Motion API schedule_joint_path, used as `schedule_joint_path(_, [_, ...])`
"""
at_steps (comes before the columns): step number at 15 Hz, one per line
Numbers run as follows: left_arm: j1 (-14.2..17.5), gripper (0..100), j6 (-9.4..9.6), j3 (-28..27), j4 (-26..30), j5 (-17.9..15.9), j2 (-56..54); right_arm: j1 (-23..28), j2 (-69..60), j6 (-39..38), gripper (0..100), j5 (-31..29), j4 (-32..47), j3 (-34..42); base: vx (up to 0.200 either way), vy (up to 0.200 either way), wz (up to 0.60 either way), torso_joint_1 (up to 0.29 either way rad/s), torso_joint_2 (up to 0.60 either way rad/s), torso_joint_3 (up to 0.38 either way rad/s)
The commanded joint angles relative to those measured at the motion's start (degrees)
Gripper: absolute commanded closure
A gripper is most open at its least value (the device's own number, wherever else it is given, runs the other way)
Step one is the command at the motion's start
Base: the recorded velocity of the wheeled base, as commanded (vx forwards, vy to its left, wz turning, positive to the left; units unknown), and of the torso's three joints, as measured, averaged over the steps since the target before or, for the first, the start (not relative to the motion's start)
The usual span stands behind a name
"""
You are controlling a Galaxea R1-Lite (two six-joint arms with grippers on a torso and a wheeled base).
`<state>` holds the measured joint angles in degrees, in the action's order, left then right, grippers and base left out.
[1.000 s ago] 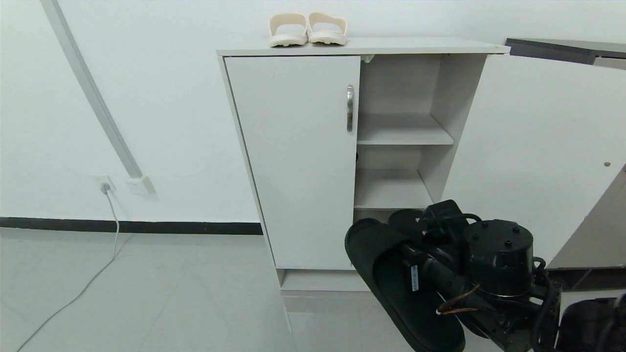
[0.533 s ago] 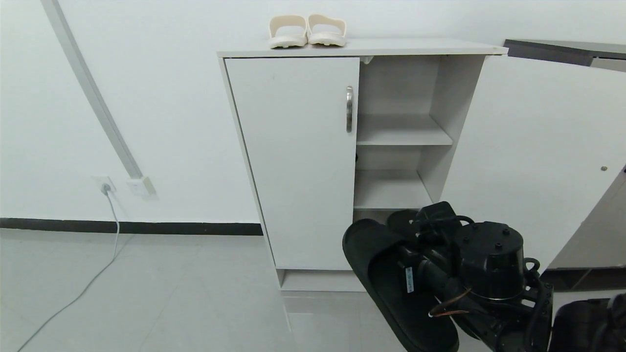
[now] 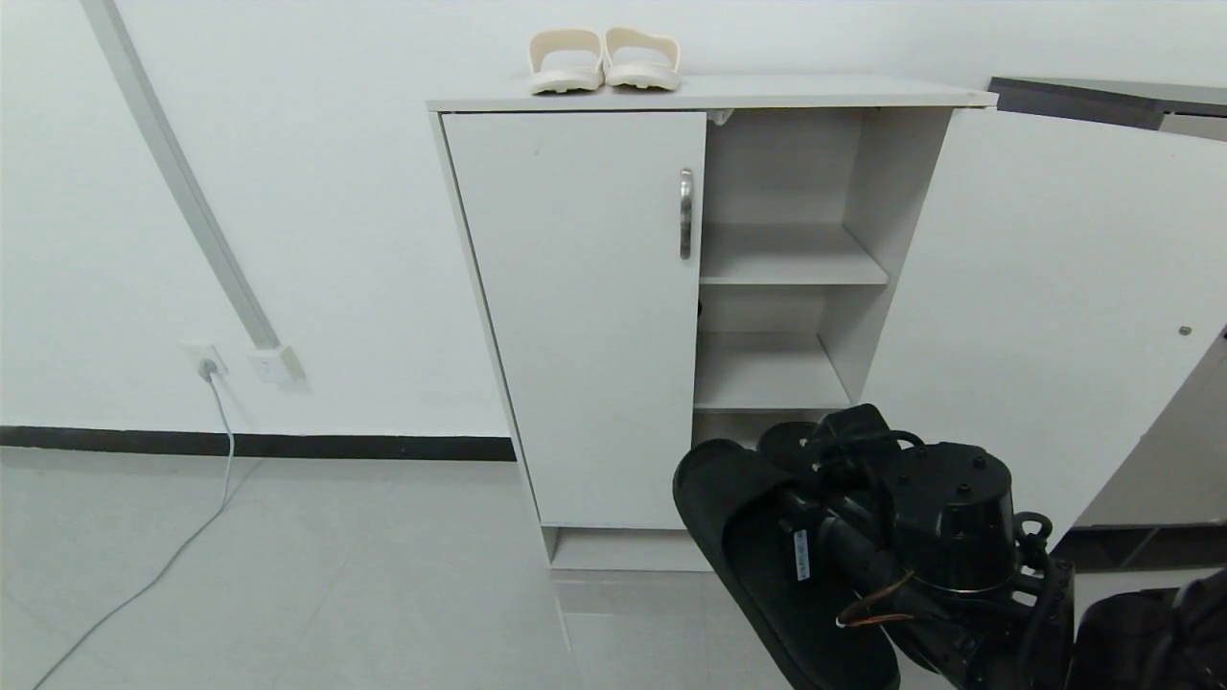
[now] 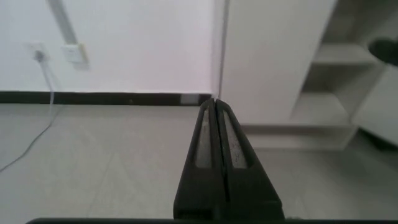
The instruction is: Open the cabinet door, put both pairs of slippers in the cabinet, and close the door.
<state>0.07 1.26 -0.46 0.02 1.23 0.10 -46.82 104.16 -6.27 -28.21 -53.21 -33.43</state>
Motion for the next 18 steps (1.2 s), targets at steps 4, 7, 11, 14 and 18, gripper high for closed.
schedule_joint_path(4, [-0.1, 100, -1.26, 0.5, 0.2, -1.5, -0.1, -0.3, 3.0, -0.2, 100, -0.3, -1.2, -1.6, 0.0, 0.0, 0.0, 0.0, 0.0, 0.0])
schedule_joint_path(7, [-0.1, 100, -1.87, 0.5, 0.2, -1.4, -0.1, -1.2, 5.2, -0.9, 100, -2.9, -1.2, -5.2, 0.0, 0.0, 0.0, 0.0, 0.0, 0.0])
schedule_joint_path(11, [-0.1, 100, -1.78, 0.5, 0.2, -1.4, -0.1, -3.5, 8.3, -2.3, 100, -11.8, -1.1, -10.4, 0.0, 0.0, 0.0, 0.0, 0.0, 0.0])
schedule_joint_path(14, [-0.1, 100, -1.78, 0.5, 0.2, -1.4, -0.1, -4.2, 9.9, -2.4, 100, -14.3, -1.0, -12.5, 0.0, 0.0, 0.0, 0.0, 0.0, 0.0])
schedule_joint_path(18, [-0.1, 100, -1.78, 0.5, 0.2, -1.4, -0.1, -3.7, 11.6, -3.1, 100, -14.3, -1.2, -12.3, 0.0, -0.2, 0.0, 0.0, 0.0, 0.0])
